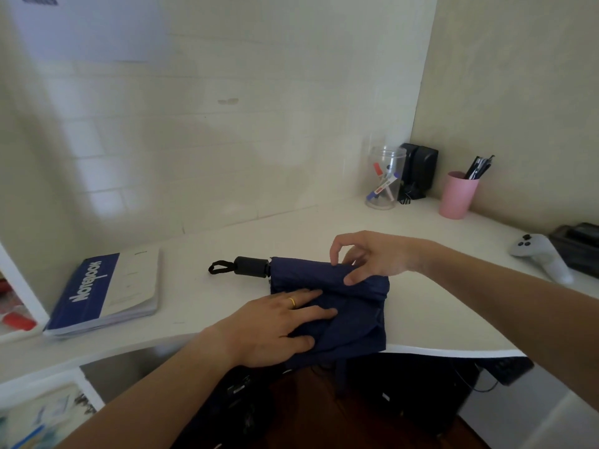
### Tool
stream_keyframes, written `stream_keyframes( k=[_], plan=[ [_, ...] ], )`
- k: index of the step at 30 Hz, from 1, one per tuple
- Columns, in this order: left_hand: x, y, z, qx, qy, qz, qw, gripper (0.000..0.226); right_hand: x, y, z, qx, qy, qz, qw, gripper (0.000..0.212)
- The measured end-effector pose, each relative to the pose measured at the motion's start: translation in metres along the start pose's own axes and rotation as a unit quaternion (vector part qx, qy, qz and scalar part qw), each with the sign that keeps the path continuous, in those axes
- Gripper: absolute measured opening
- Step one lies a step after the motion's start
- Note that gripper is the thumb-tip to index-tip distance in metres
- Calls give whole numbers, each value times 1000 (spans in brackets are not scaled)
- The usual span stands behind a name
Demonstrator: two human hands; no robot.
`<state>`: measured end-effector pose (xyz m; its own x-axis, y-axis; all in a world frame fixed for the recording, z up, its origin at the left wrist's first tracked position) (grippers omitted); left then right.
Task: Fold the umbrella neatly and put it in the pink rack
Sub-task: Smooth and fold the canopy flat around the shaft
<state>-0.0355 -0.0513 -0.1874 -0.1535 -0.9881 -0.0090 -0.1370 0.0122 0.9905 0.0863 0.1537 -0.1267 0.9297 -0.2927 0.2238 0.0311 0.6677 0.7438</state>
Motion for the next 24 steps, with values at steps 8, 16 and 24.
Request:
stream_keyframes(
  k=[8,16,24],
  plan=[
    [2,-7,4,-2,-20,-27,999,58,6,-17,2,263,90,-145,949,44],
    [9,-21,-7,-62,-4,-50,997,61,18,-40,-4,378,160,-235,881,36],
    [11,-36,-41,-235,24,-125,964,78,14,-32,-10,343,102,-227,906,40]
  ],
)
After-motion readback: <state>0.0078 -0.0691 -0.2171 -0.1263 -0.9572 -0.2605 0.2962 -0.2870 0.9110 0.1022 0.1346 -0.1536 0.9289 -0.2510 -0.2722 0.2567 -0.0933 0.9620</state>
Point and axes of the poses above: each hand's wrist, its own x-axis away from the middle knuckle, its own y-axis out of the back of the hand, z = x × y, the point moved 3 cm from there along -x, towards the middle knuckle, and after that the axes turned 3 degrees about -y, right-handed, at the moved point
